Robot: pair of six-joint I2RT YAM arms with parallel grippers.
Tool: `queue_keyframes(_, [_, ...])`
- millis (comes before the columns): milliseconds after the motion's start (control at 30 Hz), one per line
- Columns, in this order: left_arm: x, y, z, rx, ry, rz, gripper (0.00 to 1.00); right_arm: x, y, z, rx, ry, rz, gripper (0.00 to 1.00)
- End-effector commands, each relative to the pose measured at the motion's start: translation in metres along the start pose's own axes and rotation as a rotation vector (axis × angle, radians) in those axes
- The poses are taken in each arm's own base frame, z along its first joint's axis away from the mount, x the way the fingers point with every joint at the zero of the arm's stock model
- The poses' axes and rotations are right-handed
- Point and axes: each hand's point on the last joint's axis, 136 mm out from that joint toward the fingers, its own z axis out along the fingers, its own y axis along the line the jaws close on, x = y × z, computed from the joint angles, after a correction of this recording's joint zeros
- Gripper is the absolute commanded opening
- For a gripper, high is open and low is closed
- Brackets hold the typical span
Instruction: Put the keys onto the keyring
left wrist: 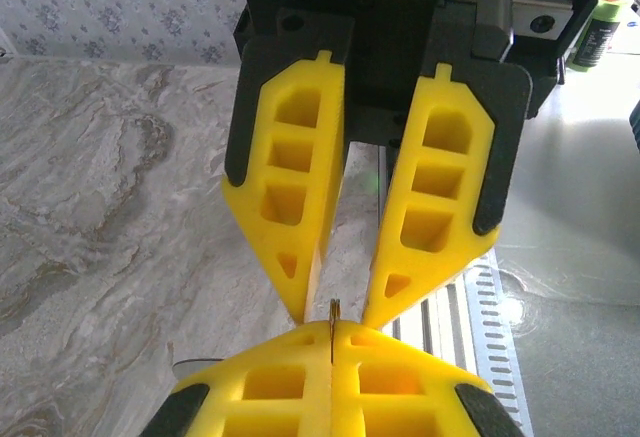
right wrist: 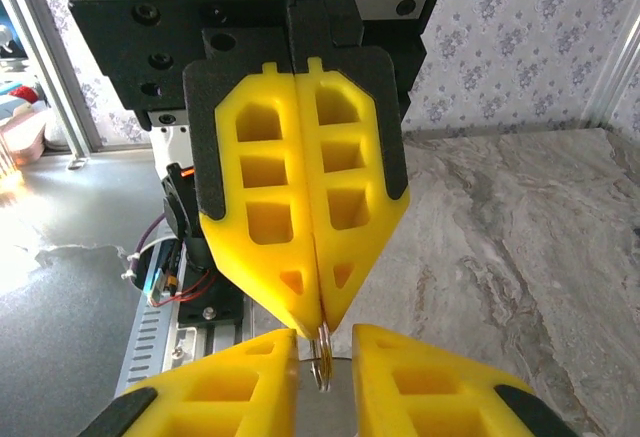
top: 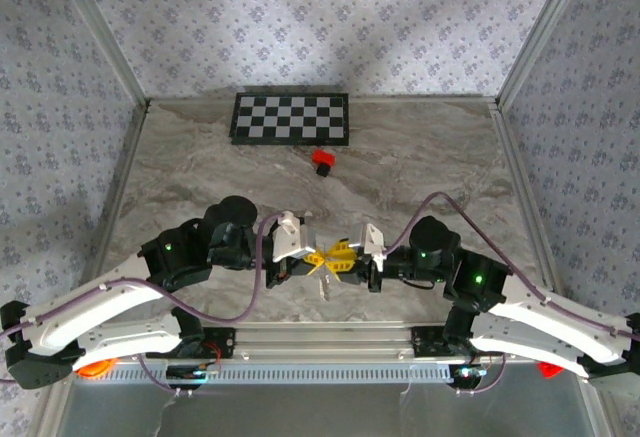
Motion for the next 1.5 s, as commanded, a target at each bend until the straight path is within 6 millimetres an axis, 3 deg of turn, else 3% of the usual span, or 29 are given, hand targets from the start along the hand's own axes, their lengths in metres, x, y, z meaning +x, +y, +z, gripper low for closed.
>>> queue_keyframes(0, [-0.028, -0.007, -0.007, 0.026, -0.084, 0.036, 0.0, -0.005, 0.0, -0.004, 0.011, -0.021, 0.004, 0.2])
queue_keyframes(200, [-0.028, -0.008, -0.007, 0.03, -0.084, 0.035, 0.0, -0.004, -0.002, -0.003, 0.022, -0.018, 0.006, 0.12])
queue_keyframes(367, [-0.03, -0.01, -0.008, 0.033, -0.086, 0.039, 0.0, 0.0, -0.003, -0.003, 0.027, 0.0, 0.015, 0.25])
queue_keyframes(500, [-0.029, -0.009, -0.007, 0.032, -0.084, 0.039, 0.0, 0.0, -0.003, -0.002, 0.025, 0.002, 0.021, 0.27])
queue_keyframes(1133, [-0.03, -0.01, -0.007, 0.032, -0.085, 0.045, 0.0, -0.002, 0.003, -0.003, -0.022, 0.017, 0.038, 0.21])
queue_keyframes(1333, [-0.029, -0.01, -0.005, 0.036, -0.078, 0.045, 0.0, -0.003, 0.002, 0.0, -0.02, -0.001, 0.051, 0.12])
queue_keyframes(1467, [-0.028, -0.01, -0.003, 0.038, -0.072, 0.044, 0.0, -0.006, 0.002, 0.0, -0.024, -0.012, 0.059, 0.12])
